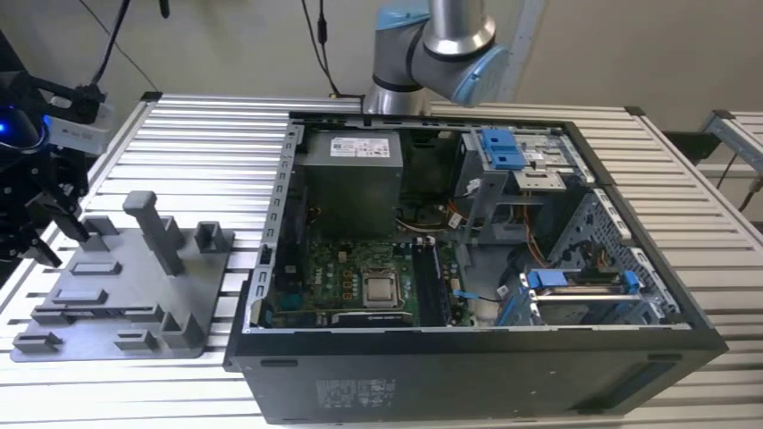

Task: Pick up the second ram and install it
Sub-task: 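Pick up the second ram and move it above second insertion slot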

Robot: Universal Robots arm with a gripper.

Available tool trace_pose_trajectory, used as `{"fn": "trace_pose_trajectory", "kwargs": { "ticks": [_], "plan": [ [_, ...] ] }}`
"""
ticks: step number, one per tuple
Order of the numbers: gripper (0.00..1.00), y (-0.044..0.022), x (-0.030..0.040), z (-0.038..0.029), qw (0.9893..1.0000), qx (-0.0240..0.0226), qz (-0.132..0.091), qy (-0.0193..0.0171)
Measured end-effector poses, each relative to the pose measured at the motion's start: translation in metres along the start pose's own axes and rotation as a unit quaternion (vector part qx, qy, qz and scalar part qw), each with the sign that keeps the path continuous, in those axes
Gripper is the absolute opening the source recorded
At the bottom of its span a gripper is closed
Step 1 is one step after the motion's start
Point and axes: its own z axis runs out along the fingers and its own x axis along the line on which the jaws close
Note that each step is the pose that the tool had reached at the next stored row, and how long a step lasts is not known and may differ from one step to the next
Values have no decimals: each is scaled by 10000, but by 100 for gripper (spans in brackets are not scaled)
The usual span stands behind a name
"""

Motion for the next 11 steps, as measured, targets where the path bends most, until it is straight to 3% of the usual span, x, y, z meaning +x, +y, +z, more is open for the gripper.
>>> {"fn": "trace_pose_trajectory", "kwargs": {
  "ticks": [11],
  "plan": [
    [42, 1, 1, 28, 10000, 0, 0, 0]
  ]
}}
